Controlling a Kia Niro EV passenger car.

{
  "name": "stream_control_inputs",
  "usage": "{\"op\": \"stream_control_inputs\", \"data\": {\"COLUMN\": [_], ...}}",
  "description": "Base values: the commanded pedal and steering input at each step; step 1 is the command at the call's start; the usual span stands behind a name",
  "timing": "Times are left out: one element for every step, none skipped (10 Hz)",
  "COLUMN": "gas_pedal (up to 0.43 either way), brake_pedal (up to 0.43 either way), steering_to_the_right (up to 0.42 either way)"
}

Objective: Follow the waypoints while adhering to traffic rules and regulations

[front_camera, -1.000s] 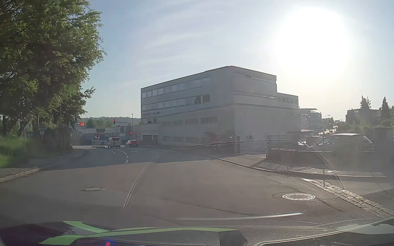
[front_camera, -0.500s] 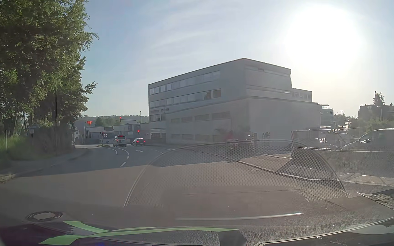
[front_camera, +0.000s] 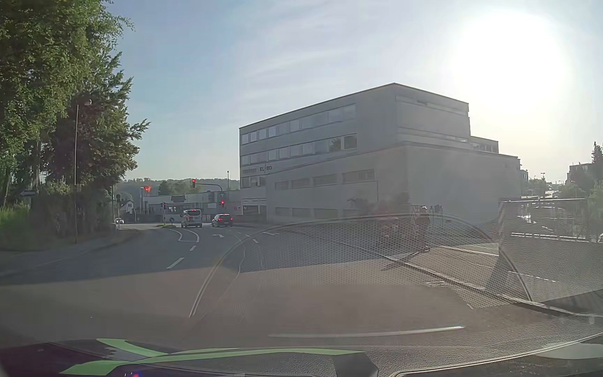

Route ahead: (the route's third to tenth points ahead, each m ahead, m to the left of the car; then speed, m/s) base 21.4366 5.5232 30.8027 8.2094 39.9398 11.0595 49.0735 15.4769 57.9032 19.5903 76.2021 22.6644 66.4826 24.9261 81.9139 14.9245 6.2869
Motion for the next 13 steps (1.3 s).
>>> {"op": "stream_control_inputs", "data": {"gas_pedal": [0.000, 0.000, 0.000, 0.000, 0.000, 0.000, 0.000, 0.000, 0.000, 0.000, 0.000, 0.000, 0.000], "brake_pedal": [0.000, 0.000, 0.000, 0.000, 0.000, 0.000, 0.000, 0.000, 0.000, 0.000, 0.000, 0.000, 0.000], "steering_to_the_right": [-0.044, -0.041, -0.038, -0.037, -0.038, -0.038, -0.041, -0.043, -0.044, -0.044, -0.044, -0.044, -0.043]}}
